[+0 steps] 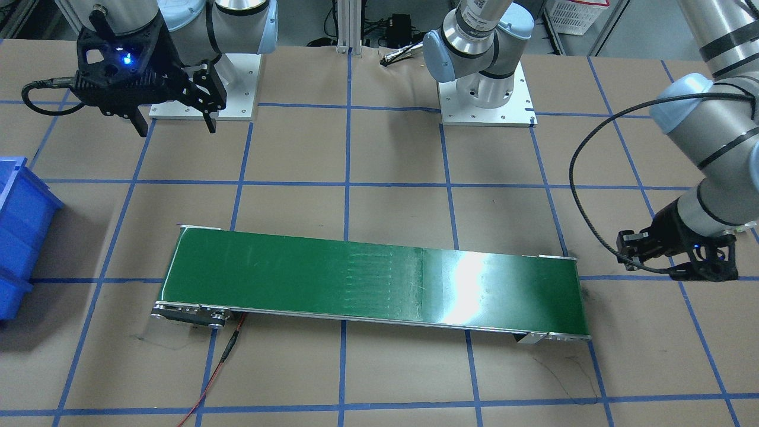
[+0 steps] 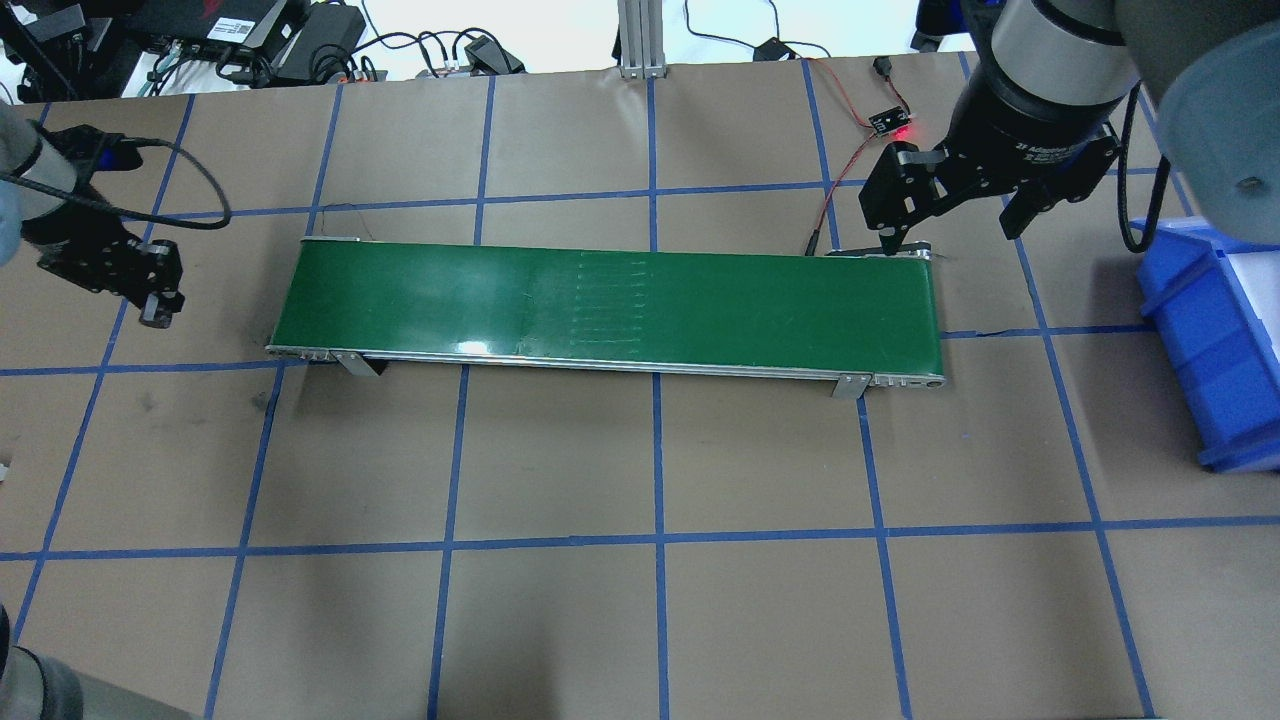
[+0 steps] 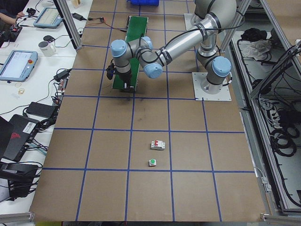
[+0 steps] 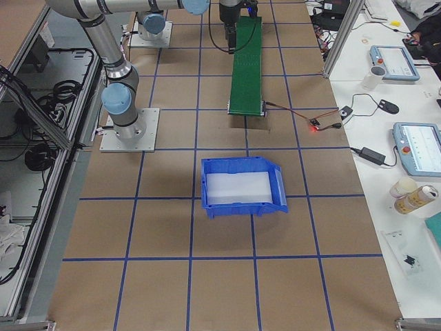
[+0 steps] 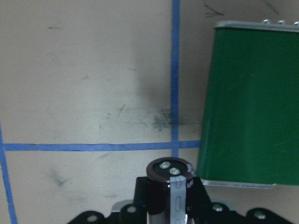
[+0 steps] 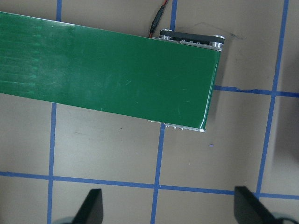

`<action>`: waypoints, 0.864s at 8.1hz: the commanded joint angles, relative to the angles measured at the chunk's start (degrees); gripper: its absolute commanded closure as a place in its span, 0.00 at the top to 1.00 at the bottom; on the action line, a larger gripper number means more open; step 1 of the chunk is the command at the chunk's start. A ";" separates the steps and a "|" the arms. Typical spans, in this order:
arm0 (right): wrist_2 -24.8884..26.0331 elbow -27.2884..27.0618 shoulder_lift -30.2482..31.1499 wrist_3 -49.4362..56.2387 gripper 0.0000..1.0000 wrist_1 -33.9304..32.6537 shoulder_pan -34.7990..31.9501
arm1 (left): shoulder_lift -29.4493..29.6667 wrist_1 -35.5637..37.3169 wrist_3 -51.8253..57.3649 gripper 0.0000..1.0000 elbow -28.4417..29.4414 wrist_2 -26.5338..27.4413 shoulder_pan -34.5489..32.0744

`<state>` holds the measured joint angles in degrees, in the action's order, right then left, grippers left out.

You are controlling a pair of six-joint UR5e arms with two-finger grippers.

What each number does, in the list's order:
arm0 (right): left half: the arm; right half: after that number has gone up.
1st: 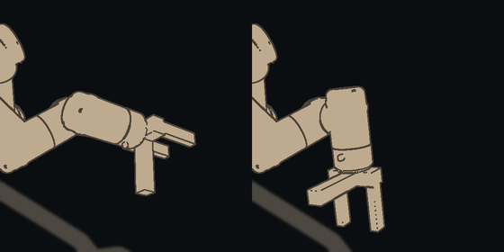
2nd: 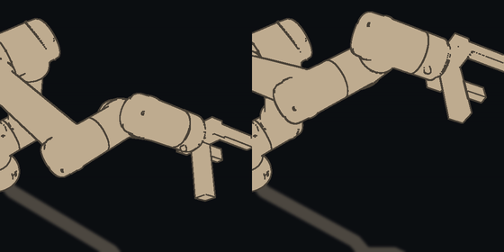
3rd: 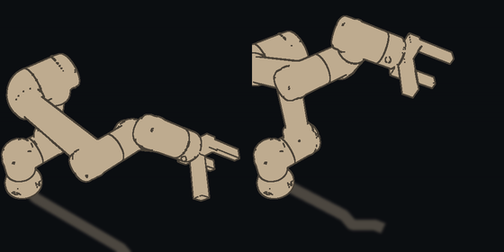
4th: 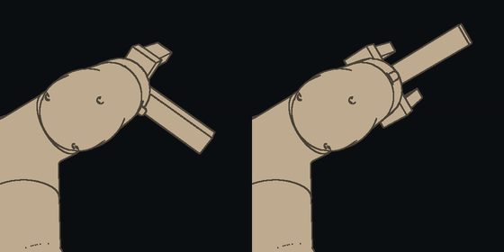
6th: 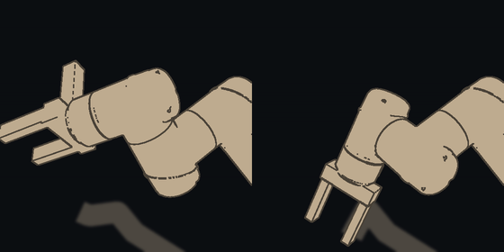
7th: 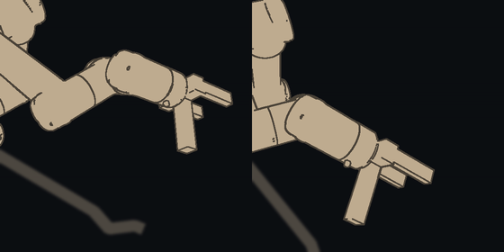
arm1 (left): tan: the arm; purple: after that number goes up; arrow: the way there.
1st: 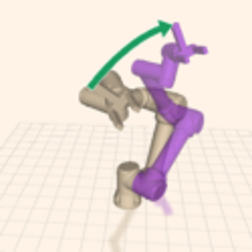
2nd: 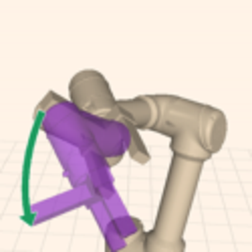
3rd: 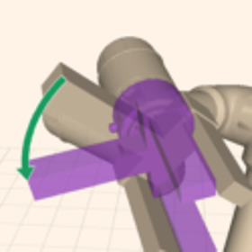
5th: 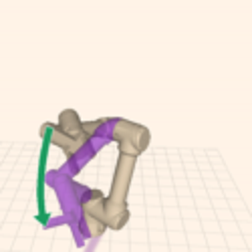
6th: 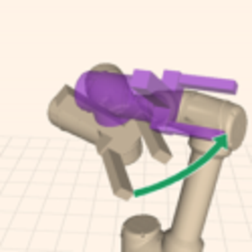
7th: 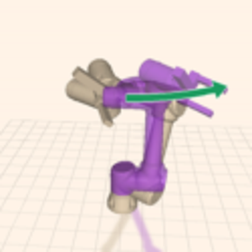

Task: Move capacitor from left to right
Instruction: 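Lift the capacitor with the left gripper toward the conveyor end, then lower the capacitor onto the green belt and open the left gripper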

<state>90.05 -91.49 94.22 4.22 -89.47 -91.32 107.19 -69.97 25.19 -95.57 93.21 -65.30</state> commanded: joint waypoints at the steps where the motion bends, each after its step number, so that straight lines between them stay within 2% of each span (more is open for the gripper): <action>1: 0.03 0.00 0.00 0.00 1.00 0.00 0.00 | 0.83 -0.25 -7.52 0.00 -0.05 -0.48 -7.81; 7: -0.05 0.00 0.00 0.00 1.00 0.00 0.00 | 3.11 0.54 -10.86 0.00 0.03 -1.80 -10.55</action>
<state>90.02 -91.49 94.22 4.22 -89.47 -91.32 109.04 -69.86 14.81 -95.65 91.57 -75.59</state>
